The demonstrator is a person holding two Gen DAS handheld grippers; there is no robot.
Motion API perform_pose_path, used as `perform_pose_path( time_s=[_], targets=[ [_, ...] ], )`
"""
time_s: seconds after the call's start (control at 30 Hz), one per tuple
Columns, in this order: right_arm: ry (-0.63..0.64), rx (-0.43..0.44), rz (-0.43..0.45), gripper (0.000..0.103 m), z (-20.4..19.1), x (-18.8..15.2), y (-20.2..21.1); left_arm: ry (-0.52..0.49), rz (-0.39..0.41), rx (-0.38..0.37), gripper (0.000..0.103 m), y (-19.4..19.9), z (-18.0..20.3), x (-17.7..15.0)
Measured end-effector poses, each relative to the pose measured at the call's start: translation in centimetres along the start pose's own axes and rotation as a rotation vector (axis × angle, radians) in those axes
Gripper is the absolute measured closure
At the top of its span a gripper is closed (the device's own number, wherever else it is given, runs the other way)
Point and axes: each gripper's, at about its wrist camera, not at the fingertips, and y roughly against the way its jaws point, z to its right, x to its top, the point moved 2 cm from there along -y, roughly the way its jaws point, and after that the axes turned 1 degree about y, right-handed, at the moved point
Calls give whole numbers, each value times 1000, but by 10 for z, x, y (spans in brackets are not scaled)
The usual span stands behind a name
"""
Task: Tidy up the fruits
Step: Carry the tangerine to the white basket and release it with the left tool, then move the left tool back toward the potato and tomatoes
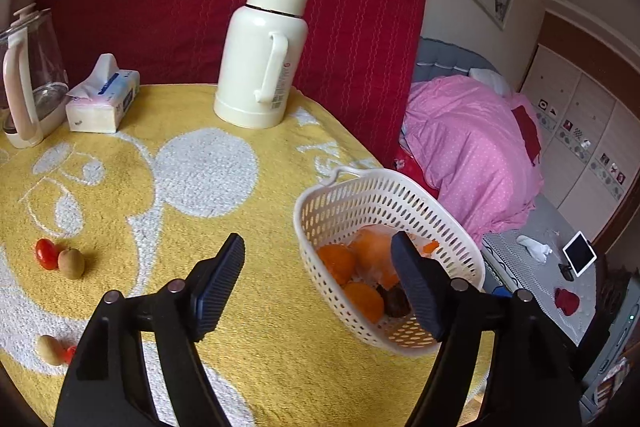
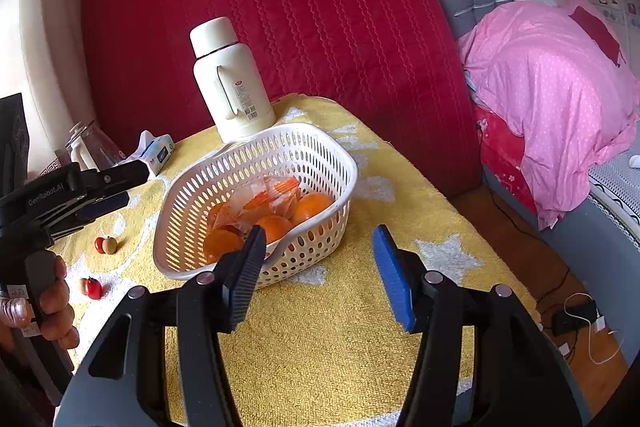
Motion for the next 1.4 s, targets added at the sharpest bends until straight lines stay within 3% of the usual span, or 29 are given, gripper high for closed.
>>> perform_pose_path(
  time_s=[0.2, 0.33, 0.9, 1.23, 1.4],
  targets=[
    [2, -2, 10, 46, -1, 0, 3, 9, 24, 60, 20, 18, -18, -1],
    [10, -3, 22, 46, -4, 0, 6, 13, 26, 176, 18, 32, -37, -6],
    [91, 81, 47, 46, -46, -3, 30, 155, 77, 319, 18, 99, -137, -27],
    [151, 126, 3, 45, -76, -17, 27, 204, 5, 320, 45, 95, -168, -60],
    [165, 144, -24, 45, -88, -25, 23, 210, -12, 312, 49, 90, -175, -70]
  ],
)
